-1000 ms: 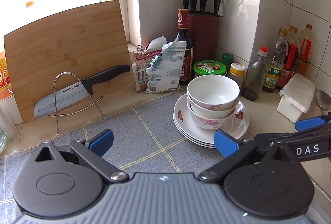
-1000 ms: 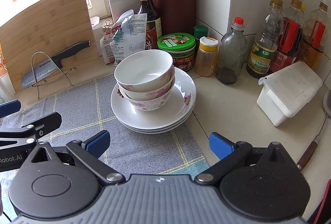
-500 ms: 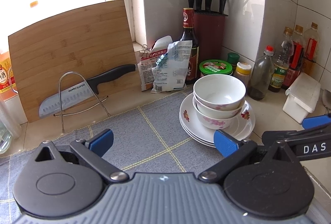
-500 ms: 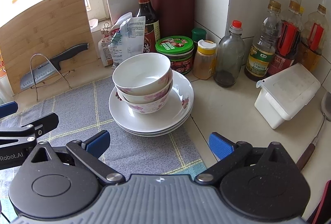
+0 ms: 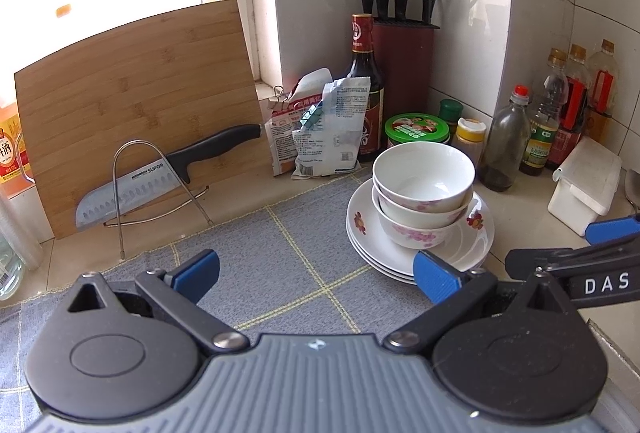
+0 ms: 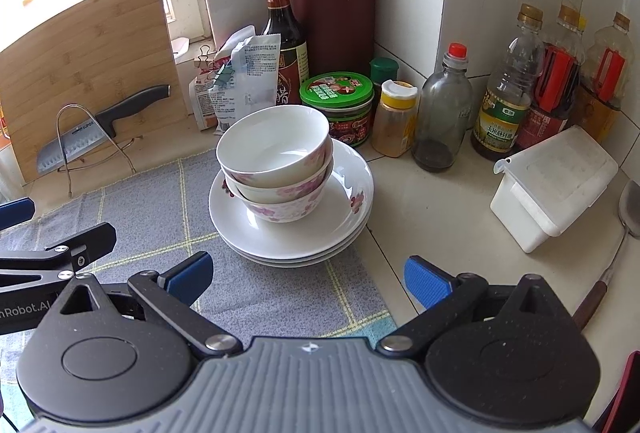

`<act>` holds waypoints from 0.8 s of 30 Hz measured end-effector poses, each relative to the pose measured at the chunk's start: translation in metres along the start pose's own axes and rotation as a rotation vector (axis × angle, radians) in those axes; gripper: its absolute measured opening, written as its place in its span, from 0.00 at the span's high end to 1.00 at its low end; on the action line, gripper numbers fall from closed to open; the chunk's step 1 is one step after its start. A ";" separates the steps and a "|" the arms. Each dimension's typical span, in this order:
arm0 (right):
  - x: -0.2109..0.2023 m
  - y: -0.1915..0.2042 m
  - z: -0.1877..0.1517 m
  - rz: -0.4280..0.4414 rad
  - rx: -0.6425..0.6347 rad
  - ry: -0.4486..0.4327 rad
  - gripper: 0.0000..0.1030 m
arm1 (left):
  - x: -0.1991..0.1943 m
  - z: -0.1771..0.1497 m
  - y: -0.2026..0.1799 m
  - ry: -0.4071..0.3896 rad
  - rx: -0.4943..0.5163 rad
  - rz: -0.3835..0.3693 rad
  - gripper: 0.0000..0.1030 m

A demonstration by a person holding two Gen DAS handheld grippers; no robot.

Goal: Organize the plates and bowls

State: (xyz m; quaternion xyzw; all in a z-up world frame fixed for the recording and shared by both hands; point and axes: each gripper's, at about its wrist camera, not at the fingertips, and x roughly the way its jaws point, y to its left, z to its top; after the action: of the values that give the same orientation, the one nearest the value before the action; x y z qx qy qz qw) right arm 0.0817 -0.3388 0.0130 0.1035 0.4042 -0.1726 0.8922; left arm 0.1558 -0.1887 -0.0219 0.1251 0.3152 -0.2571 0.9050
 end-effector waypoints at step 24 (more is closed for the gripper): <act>0.000 0.001 0.001 -0.004 -0.005 -0.004 0.00 | 0.001 0.002 0.000 -0.002 0.006 0.011 0.01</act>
State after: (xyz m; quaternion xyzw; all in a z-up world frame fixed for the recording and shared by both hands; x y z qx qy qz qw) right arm 0.0831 -0.3384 0.0133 0.1000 0.4033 -0.1738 0.8928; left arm 0.1573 -0.1897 -0.0211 0.1292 0.3129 -0.2533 0.9062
